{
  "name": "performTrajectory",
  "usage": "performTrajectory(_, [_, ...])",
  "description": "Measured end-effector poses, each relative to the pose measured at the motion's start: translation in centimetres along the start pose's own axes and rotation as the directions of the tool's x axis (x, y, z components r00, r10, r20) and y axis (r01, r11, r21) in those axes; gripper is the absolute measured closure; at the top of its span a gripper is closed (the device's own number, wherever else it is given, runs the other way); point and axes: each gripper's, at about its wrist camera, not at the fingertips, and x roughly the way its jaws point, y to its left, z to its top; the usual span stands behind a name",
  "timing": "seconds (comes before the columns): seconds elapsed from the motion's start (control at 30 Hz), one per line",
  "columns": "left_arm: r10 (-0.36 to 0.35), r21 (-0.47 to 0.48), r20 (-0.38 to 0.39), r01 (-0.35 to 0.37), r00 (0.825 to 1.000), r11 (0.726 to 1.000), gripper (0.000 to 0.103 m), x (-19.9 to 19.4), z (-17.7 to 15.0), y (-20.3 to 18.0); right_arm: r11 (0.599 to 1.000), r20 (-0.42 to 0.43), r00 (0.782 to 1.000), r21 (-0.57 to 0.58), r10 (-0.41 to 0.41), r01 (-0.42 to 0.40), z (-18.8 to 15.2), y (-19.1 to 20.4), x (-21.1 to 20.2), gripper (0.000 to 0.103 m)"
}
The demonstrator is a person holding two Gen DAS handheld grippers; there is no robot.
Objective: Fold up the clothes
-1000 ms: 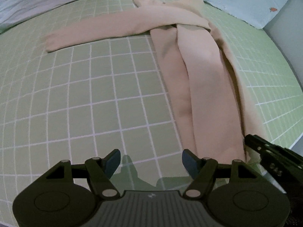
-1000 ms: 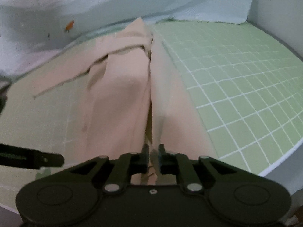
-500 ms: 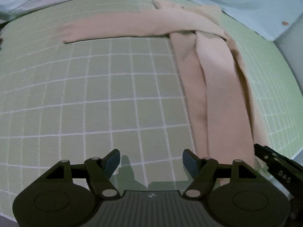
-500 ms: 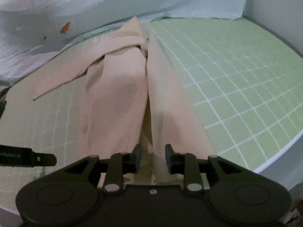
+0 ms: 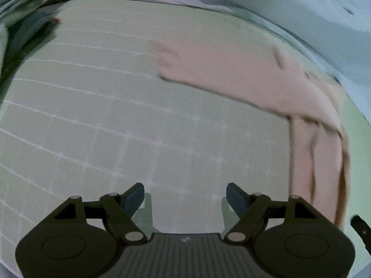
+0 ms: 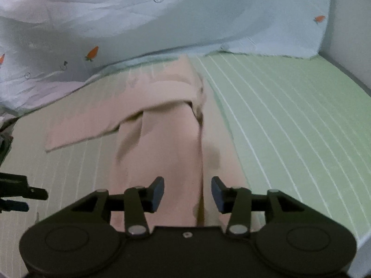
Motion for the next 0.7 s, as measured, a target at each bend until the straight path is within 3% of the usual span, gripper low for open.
performTrajectory(0.13, [-0.001, -0.095, 0.016, 0.002, 1.0, 0.996, 0.025, 1.1, 3.7, 1.6, 1.0, 0.013, 1.0, -0.009, 0.018, -0.018, 3.6, 0.0, 3.1, 0.063])
performTrajectory(0.27, [-0.001, -0.121, 0.052, 0.007, 0.999, 0.993, 0.025, 2.7, 8.1, 1.4, 1.0, 0.035, 0.999, -0.021, 0.002, -0.001, 8.8, -0.1, 7.3, 0.063])
performTrajectory(0.47, [0.049, -0.057, 0.055, -0.046, 0.997, 0.997, 0.024, 5.9, 12.8, 0.2, 1.0, 0.057, 0.998, -0.023, 0.016, -0.015, 15.5, -0.5, 13.6, 0.057])
performTrajectory(0.53, [0.073, -0.048, 0.045, -0.07, 0.996, 0.996, 0.023, 6.9, 13.9, 0.1, 0.999, 0.036, 0.999, -0.037, 0.037, -0.036, 16.7, -0.3, 15.7, 0.053])
performTrajectory(0.57, [0.074, -0.043, 0.049, -0.072, 0.996, 0.996, 0.015, 7.3, 14.1, 0.1, 0.998, 0.023, 0.999, -0.047, 0.046, -0.045, 17.1, -0.1, 16.7, 0.052])
performTrajectory(0.6, [0.071, -0.035, 0.058, -0.069, 0.996, 0.997, 0.015, 7.5, 14.3, -0.1, 0.997, 0.006, 0.999, -0.054, 0.05, -0.05, 17.4, 0.0, 17.6, 0.051])
performTrajectory(0.67, [0.092, 0.009, 0.068, -0.093, 0.993, 0.996, 0.013, 7.8, 14.3, -0.9, 0.997, -0.023, 0.998, -0.048, 0.057, -0.058, 17.6, 0.1, 19.1, 0.051])
performTrajectory(0.7, [0.107, 0.036, 0.075, -0.11, 0.991, 0.993, 0.013, 7.9, 14.2, -1.3, 0.997, -0.029, 0.997, -0.041, 0.065, -0.067, 17.7, 0.1, 19.6, 0.056])
